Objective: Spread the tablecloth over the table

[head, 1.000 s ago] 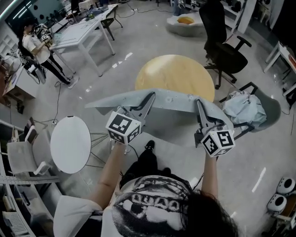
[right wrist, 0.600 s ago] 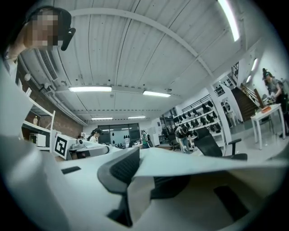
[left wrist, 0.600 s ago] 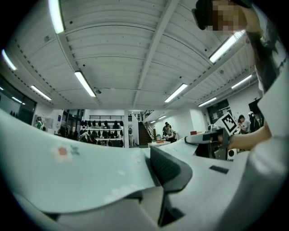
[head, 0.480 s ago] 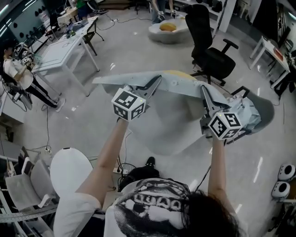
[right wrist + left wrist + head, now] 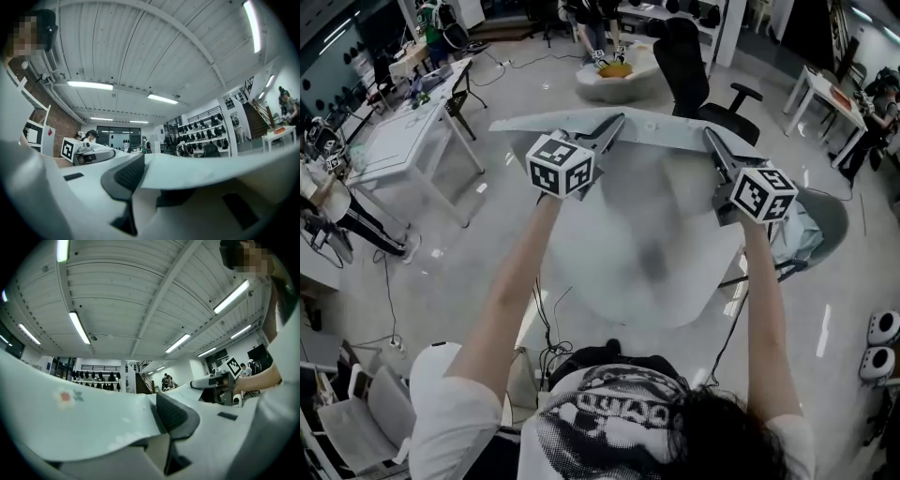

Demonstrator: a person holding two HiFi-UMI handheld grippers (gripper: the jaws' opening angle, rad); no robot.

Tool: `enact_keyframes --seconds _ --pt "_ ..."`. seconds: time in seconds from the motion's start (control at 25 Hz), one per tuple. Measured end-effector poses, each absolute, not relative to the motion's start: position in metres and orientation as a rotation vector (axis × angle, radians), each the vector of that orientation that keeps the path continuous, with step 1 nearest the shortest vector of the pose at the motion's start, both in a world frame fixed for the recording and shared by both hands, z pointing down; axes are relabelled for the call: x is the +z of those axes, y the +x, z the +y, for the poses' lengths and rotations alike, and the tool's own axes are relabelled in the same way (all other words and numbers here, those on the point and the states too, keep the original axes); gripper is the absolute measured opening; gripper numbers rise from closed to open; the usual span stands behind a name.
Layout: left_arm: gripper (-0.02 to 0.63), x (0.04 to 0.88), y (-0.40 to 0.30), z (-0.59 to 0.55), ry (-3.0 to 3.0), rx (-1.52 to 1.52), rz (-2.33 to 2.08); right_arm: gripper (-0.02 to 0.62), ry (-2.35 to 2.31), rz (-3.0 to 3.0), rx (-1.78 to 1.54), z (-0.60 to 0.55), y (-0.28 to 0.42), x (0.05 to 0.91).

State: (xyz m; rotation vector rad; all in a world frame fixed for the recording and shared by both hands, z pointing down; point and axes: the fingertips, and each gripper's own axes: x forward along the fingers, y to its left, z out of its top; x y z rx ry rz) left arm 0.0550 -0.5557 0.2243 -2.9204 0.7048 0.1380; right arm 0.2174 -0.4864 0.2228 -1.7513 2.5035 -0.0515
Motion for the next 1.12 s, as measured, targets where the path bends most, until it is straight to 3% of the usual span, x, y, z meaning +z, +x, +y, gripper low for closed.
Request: enact_keyframes --seconds 0.4,1.12 --pt "0.078 0.171 0.109 -0.643 -2.840 0.091 0.651 0.072 -1.758 2.452 -0.059 -0.571 0.268 0.177" --pt "0.080 0.071 0.185 -0.796 -2.727 0.168 0.857 0.072 -1.625 2.632 0.286 -0.742 0.349 0.067"
